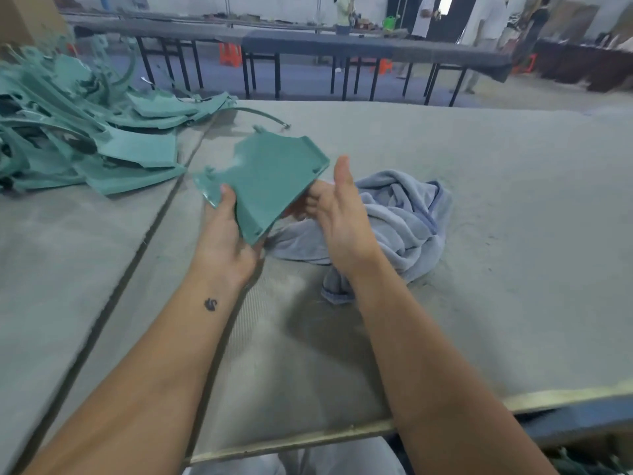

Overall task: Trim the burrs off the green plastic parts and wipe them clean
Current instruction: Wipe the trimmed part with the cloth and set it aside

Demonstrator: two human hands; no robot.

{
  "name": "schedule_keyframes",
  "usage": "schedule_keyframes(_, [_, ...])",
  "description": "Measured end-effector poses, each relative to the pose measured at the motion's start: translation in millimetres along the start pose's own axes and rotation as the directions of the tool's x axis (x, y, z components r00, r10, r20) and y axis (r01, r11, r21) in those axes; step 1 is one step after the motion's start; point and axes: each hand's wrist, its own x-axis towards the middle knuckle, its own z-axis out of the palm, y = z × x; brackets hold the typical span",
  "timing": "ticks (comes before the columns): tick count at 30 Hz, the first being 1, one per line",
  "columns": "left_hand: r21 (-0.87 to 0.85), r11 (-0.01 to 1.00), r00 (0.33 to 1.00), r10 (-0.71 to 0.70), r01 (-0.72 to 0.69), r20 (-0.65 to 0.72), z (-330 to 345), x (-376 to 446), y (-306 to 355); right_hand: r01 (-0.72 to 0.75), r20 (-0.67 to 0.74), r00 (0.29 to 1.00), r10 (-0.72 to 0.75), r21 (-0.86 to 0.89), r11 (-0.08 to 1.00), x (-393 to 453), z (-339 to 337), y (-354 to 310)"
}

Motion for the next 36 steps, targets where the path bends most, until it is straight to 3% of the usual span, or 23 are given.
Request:
schedule_keyframes(4, [0.116,0.992,0.987,0.037,-0.056,0.158,3,-9,-10,-0.036,-0.031,0.999,0.037,0.045,0.998,-12,10,6])
schedule_keyframes(7, [0.185,0.980,0.982,0.033,-0.068,0.184,7,-14,-7,-0.055,-0.124,0.990,0.064,0.073,0.996,-30,0,5])
schedule_keyframes(12, [-0.007,0.993,0.987,-0.117,0.119,0.109,27,-27,6,-0.009,-0.350,0.934,0.066,0.161,0.987,-64,-39,-9])
schedule_keyframes(15, [0.176,0.965,0.957,-0.225,0.194,0.181,44,-49,-5,0.116,-0.506,0.862,0.024,0.244,0.963,-97,-64,-23])
schedule_keyframes(20, [0.387,0.876,0.852,-0.418,0.286,0.316,93,-100,-58,0.220,-0.821,0.568,0.050,0.210,0.953,-171,-124,-34])
schedule_keyframes(24, [0.450,0.782,0.708,-0.602,0.431,0.369,135,-157,-120,0.153,-0.984,0.181,0.001,0.029,0.988,-254,-187,-33])
schedule_keyframes(27, [0.621,0.683,0.574,-0.704,0.385,0.419,159,-210,-176,0.047,-0.995,-0.078,-0.056,-0.059,0.997,-331,-227,-23])
schedule_keyframes(31, [0.746,0.550,0.449,-0.812,0.376,0.373,168,-274,-252,-0.132,-0.948,-0.310,-0.078,-0.039,0.990,-430,-264,-2])
schedule_keyframes(33, [0.800,0.445,0.406,-0.870,0.401,0.280,163,-297,-287,-0.223,-0.919,-0.384,-0.087,0.001,0.975,-470,-277,8])
schedule_keyframes(36, [0.913,0.270,0.350,-0.924,0.307,0.155,143,-318,-331,-0.347,-0.866,-0.491,-0.096,0.093,0.933,-516,-289,23])
